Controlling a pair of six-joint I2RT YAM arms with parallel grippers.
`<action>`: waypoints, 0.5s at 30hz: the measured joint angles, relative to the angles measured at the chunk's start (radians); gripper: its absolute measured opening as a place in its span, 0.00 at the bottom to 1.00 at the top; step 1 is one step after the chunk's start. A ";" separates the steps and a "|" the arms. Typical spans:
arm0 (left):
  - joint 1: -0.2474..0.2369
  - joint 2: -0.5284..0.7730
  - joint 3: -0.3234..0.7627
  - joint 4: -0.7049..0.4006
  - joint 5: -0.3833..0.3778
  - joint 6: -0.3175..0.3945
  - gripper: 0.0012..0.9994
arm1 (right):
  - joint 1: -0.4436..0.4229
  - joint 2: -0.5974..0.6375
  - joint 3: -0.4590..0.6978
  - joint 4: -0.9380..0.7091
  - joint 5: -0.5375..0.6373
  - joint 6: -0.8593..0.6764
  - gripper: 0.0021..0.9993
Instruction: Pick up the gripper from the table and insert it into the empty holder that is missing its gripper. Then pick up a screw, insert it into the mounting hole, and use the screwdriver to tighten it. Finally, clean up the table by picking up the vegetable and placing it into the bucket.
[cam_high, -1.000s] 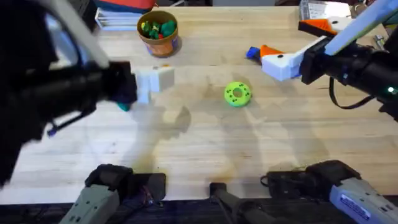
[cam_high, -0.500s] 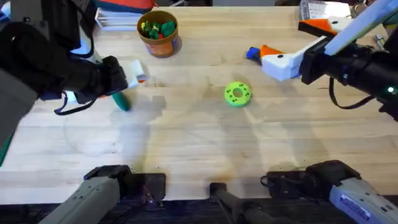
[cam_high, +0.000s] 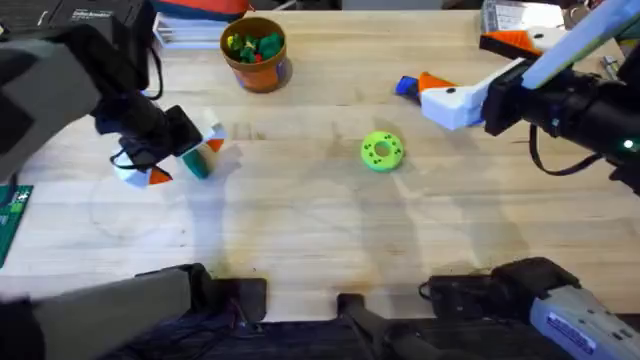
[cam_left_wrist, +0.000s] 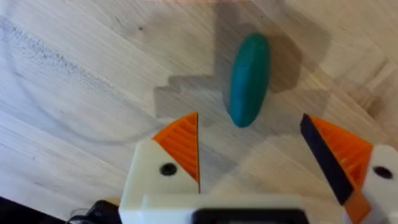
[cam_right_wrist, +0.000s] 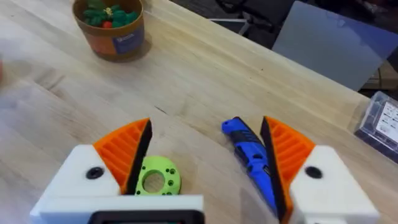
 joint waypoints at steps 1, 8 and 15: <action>0.000 0.021 0.000 0.013 -0.001 -0.004 0.99 | 0.000 0.000 0.000 0.000 0.000 0.000 0.99; 0.000 0.100 0.000 0.105 -0.004 -0.049 0.88 | 0.000 0.000 0.000 0.000 0.000 0.000 0.99; 0.000 0.127 0.000 0.104 -0.004 -0.078 0.72 | 0.000 0.000 0.000 0.017 0.001 0.000 0.99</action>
